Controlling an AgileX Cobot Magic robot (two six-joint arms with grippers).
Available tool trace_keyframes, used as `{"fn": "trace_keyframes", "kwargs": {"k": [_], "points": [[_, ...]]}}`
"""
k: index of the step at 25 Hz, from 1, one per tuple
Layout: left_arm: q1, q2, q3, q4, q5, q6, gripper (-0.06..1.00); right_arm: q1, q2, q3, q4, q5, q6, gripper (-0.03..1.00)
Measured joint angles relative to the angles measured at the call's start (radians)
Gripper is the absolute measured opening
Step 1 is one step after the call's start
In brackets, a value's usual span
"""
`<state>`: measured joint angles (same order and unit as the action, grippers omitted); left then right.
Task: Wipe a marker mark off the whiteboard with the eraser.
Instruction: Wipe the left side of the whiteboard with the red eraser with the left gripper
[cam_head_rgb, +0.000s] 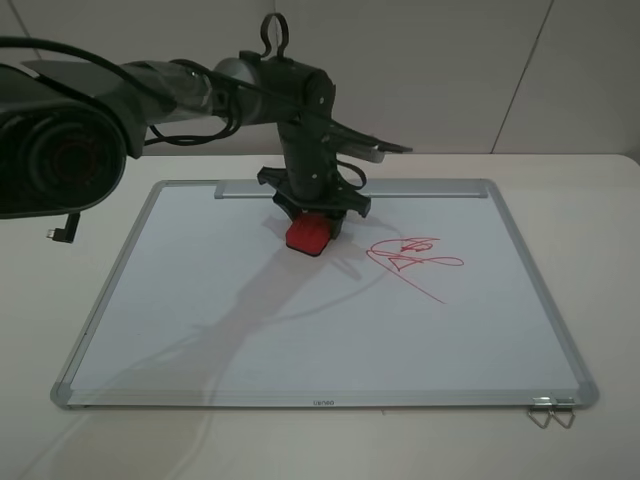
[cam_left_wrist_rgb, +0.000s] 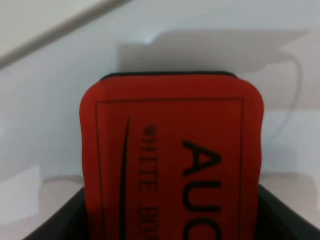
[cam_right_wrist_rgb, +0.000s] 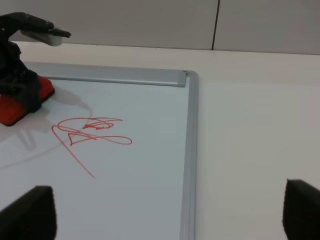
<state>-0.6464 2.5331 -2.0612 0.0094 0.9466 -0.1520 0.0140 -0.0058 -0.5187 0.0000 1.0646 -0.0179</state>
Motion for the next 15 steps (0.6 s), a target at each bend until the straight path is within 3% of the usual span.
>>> {"fn": "trace_keyframes", "kwargs": {"k": [5,9,15], "points": [[-0.02,-0.018,0.007,-0.009,0.091,0.002,0.58,0.0,0.0,0.0,0.0,0.0,0.0,0.83],[-0.021,-0.048,0.045,-0.009,0.107,0.005,0.58,0.0,0.0,0.0,0.0,0.0,0.0,0.83],[-0.017,-0.153,0.193,0.069,0.109,-0.005,0.58,0.0,0.0,0.0,0.0,0.0,0.0,0.83]]}}
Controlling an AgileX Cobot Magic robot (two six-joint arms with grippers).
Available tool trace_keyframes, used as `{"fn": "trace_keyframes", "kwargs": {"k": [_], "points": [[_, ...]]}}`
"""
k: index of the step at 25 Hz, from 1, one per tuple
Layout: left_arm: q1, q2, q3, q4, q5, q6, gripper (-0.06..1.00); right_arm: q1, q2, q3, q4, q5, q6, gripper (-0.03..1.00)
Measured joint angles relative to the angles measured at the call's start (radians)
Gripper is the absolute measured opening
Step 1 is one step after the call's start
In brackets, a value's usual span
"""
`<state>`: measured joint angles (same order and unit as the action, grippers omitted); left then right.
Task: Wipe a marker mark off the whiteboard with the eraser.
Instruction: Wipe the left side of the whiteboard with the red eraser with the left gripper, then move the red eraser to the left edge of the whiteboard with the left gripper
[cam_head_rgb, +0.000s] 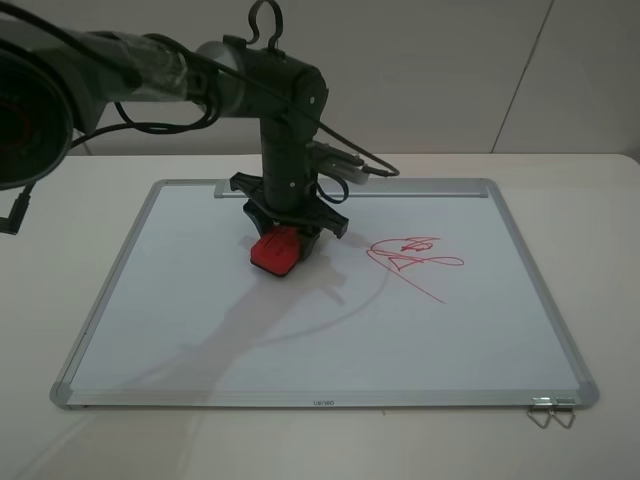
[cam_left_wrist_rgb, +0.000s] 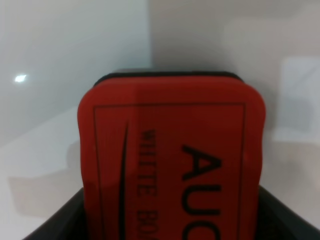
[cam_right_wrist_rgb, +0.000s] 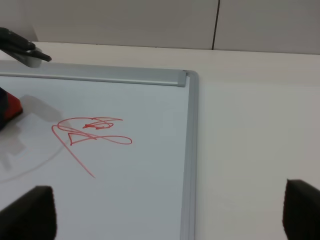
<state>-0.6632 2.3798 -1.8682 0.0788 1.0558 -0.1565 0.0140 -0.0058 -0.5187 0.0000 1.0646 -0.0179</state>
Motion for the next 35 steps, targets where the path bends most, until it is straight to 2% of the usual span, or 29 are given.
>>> {"fn": "trace_keyframes", "kwargs": {"k": [8,17,22,27,35], "points": [[0.053,-0.193,0.306,0.016,-0.121,-0.032,0.58,0.0,0.0,0.0,0.0,0.0,0.0,0.83],[0.137,-0.389,0.665,0.016,-0.309,-0.165,0.58,0.0,0.0,0.0,0.0,0.0,0.0,0.83],[0.175,-0.438,0.764,0.018,-0.344,-0.194,0.58,0.0,0.0,0.0,0.0,0.0,0.0,0.83],[0.179,-0.437,0.838,0.019,-0.416,-0.255,0.58,0.0,0.0,0.0,0.0,0.0,0.0,0.83],[0.179,-0.437,0.85,0.017,-0.466,-0.282,0.58,0.0,0.0,0.0,0.0,0.0,0.0,0.83]]}}
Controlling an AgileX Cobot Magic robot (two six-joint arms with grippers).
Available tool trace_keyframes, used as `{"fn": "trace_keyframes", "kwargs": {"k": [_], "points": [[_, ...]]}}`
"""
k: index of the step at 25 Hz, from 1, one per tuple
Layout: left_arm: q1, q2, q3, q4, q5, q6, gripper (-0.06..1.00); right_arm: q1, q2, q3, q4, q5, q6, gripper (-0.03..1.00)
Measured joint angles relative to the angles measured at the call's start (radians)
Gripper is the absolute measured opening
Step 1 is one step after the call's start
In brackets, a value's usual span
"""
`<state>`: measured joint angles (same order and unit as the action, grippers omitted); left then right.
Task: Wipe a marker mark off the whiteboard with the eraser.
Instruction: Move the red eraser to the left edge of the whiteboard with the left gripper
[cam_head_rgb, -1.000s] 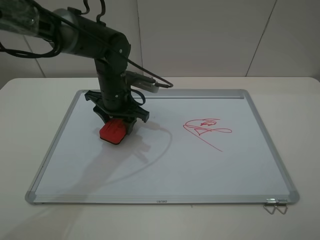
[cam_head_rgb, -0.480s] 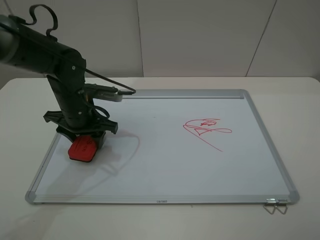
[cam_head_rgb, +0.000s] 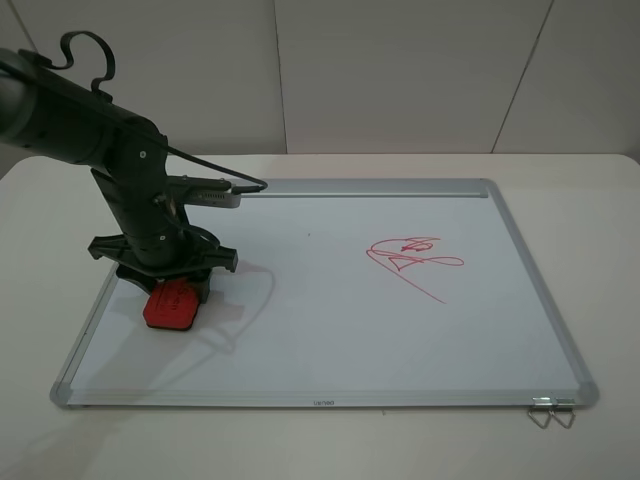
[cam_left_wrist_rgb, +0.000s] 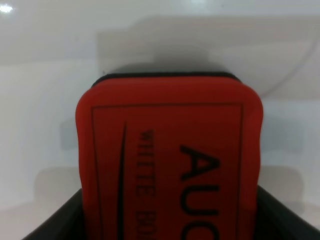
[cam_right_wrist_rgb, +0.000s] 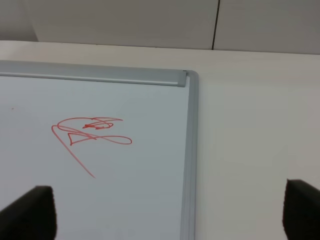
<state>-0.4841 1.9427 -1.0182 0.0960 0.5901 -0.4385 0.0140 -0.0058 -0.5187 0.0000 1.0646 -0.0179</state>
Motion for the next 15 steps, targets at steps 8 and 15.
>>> {"fn": "trace_keyframes", "kwargs": {"k": [8,15], "points": [[0.0,-0.001,0.0,0.0,-0.012,0.0,0.72,0.0,0.0,0.0,0.0,0.0,0.0,0.83],[0.0,-0.121,0.0,0.016,-0.055,0.034,0.72,0.0,0.0,0.0,0.0,0.0,0.0,0.83]]}}
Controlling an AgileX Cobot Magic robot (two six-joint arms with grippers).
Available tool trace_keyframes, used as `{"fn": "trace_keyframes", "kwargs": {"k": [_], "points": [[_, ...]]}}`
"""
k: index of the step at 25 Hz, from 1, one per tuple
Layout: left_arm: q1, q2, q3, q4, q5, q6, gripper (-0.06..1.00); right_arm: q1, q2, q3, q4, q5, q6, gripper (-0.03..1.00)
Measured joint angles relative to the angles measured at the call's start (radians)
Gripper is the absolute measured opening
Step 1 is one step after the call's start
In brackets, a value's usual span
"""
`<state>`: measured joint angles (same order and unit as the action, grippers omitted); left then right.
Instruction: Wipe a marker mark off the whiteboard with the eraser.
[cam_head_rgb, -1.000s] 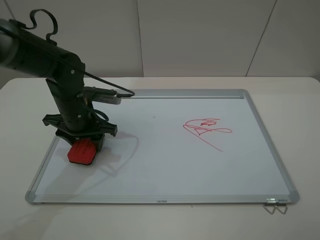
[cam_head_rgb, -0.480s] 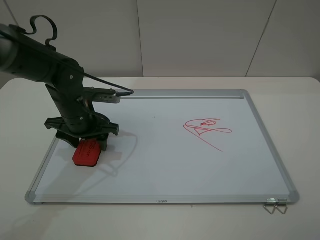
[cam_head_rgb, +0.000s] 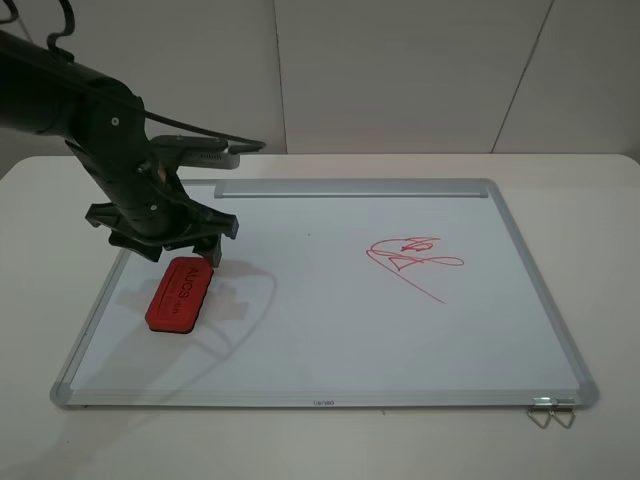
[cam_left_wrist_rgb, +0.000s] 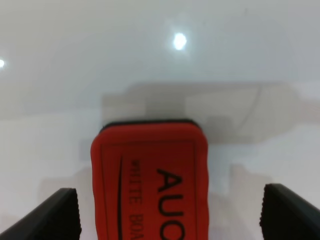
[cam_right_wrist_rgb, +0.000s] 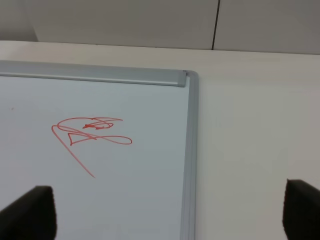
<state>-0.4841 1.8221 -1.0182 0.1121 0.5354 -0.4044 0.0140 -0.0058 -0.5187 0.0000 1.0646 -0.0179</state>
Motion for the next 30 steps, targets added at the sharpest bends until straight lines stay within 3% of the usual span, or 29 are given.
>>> {"fn": "trace_keyframes", "kwargs": {"k": [8,15,20,24,30], "points": [[0.001,-0.236,0.016,0.013,-0.031,0.128,0.76,0.0,0.0,0.0,0.0,0.0,0.0,0.83],[0.097,-0.544,0.12,0.032,-0.041,0.158,0.77,0.0,0.0,0.0,0.0,0.0,0.0,0.83],[0.171,-0.785,0.21,0.037,0.059,0.232,0.77,0.0,0.0,0.0,0.0,0.0,0.0,0.83],[0.177,-0.994,0.267,0.029,0.108,0.243,0.77,0.0,0.0,0.0,0.0,0.0,0.0,0.83],[0.178,-1.251,0.295,0.028,0.265,0.271,0.77,0.0,0.0,0.0,0.0,0.0,0.0,0.83]]}}
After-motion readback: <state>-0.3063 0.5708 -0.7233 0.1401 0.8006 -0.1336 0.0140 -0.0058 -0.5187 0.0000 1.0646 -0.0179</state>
